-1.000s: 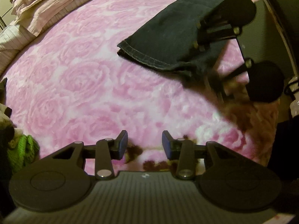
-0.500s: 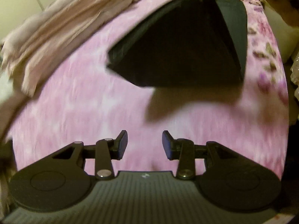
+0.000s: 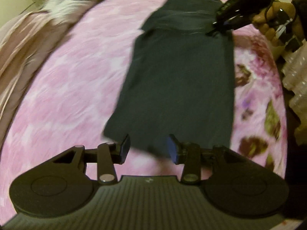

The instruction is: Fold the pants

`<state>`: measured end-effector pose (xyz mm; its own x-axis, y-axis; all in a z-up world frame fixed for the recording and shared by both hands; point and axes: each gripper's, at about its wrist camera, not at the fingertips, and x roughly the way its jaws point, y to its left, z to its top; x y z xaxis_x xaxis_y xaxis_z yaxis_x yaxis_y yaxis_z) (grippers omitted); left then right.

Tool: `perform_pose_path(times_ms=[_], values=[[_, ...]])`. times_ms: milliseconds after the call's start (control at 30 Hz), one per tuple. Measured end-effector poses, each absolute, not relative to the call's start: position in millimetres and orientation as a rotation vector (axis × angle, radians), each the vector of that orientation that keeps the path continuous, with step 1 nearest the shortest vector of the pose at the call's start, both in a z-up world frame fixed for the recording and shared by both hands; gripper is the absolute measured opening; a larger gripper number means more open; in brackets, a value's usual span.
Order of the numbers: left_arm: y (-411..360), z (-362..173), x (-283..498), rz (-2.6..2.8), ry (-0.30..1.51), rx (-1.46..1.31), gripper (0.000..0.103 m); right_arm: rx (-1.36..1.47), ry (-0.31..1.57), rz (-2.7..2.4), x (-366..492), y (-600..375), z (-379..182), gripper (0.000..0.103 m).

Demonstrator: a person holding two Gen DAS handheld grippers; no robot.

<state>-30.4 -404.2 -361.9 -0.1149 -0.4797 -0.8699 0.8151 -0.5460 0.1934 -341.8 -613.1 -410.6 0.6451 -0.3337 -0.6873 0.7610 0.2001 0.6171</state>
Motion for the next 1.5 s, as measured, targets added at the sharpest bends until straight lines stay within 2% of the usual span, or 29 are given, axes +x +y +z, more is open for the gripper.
perform_pose_path(times_ms=[167, 333, 500, 667, 733, 767, 900, 1033, 1167, 1267, 1400, 1500], values=[[-435.7, -363.1, -61.9, -1.827, 0.392, 1.291, 0.039, 1.131, 0.481, -0.736, -353.4, -619.3, -409.8, 0.01], [-465.3, -368.6, -64.0, -1.843, 0.35, 1.315, 0.039, 0.98, 0.557, -0.862, -367.4, -610.6, -390.7, 0.025], [-486.9, -386.9, -47.6, -1.884, 0.386, 1.294, 0.039, 0.816, 0.524, -0.85, -356.9, -575.5, -362.3, 0.026], [-492.0, -420.1, -10.0, -1.882, 0.481, 1.282, 0.04, 0.81, 0.61, -0.799, -329.1, -549.6, -403.0, 0.026], [-486.2, -420.9, 7.5, -1.912, 0.482, 1.254, 0.04, 0.849, 0.578, -0.878, -343.1, -539.2, -411.4, 0.019], [-482.4, -419.0, 17.4, -1.915, 0.473, 1.257, 0.04, 0.842, 0.587, -0.929, -343.0, -531.5, -406.2, 0.019], [-467.0, -402.7, 51.7, -1.922, 0.418, 1.266, 0.04, 0.799, 0.596, -1.061, -326.5, -471.8, -371.7, 0.034], [-440.0, -382.5, 70.7, -2.022, 0.257, 1.322, 0.041, 0.668, 0.664, -0.925, -264.2, -402.3, -353.7, 0.051], [-405.0, -391.6, 71.6, -2.164, -0.04, 1.44, 0.049, 0.377, 0.833, -0.728, -194.5, -327.2, -370.0, 0.052], [-382.6, -411.9, 66.6, -2.241, -0.286, 1.508, 0.049, 0.085, 0.959, -0.631, -155.3, -280.3, -398.1, 0.052], [-369.2, -433.1, 59.5, -2.298, -0.543, 1.515, 0.049, -0.139, 1.117, -0.6, -130.3, -255.7, -445.6, 0.052], [-367.7, -441.4, 55.5, -2.332, -0.723, 1.49, 0.059, -0.264, 1.152, -0.651, -133.5, -249.4, -462.2, 0.051]])
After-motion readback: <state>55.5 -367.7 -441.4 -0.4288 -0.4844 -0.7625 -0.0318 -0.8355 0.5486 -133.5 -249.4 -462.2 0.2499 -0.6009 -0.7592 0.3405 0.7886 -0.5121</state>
